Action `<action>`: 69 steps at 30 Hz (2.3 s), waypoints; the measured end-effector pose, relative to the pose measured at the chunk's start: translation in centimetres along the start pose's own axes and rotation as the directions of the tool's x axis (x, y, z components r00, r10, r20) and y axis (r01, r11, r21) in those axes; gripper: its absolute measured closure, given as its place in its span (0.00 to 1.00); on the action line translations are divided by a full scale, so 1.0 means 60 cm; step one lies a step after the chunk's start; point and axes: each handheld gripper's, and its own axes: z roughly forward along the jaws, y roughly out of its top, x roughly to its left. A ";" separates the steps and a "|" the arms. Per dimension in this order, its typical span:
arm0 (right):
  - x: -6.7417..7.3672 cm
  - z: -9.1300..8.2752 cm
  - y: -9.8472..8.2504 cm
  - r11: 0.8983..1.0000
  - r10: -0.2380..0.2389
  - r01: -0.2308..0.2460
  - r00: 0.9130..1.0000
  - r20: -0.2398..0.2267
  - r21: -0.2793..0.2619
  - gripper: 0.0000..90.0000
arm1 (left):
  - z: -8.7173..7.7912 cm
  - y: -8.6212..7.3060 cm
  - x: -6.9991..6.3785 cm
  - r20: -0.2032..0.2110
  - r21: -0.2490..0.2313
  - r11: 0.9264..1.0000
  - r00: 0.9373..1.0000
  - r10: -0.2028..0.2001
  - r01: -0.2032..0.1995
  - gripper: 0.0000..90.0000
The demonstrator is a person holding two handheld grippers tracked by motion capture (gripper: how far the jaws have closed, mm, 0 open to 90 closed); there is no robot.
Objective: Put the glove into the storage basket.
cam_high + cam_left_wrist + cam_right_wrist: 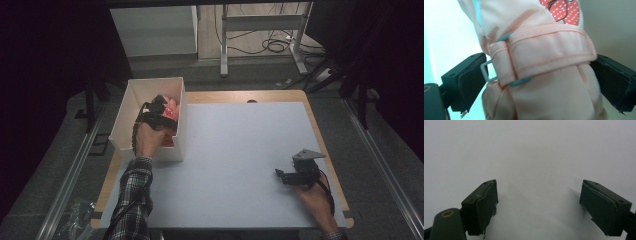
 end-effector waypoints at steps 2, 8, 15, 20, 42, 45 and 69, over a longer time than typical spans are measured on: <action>0.000 0.000 0.000 1.000 0.000 0.000 1.000 0.000 0.000 0.17 | -0.006 -0.003 0.000 0.009 -0.015 1.000 1.000 0.005 -0.005 0.05; 0.000 0.000 0.000 1.000 0.000 0.000 1.000 0.000 0.000 0.17 | -0.022 -0.011 0.002 0.025 -0.039 0.998 0.999 0.041 -0.040 0.05; 0.000 0.000 0.000 1.000 0.000 0.000 1.000 0.000 0.001 0.17 | -0.048 -0.021 0.005 0.032 -0.090 0.995 0.998 0.048 -0.045 0.05; 0.000 0.000 0.000 1.000 0.000 0.000 1.000 0.000 0.001 0.17 | -0.070 -0.027 0.006 0.038 -0.125 0.990 0.997 0.069 -0.064 0.05; 0.000 0.000 0.000 1.000 0.000 0.000 1.000 0.000 0.000 0.17 | -0.148 -0.058 0.011 0.104 -0.313 0.941 0.980 0.172 -0.132 0.04; 0.000 0.000 0.000 1.000 -0.001 0.001 1.000 0.000 0.000 0.17 | -0.162 -0.063 0.000 0.112 -0.343 0.926 0.972 0.205 -0.156 0.04; 0.000 0.000 0.000 1.000 -0.001 0.001 1.000 0.001 0.001 0.17 | -0.205 -0.102 -0.140 0.188 -0.483 0.809 0.862 0.470 -0.336 0.03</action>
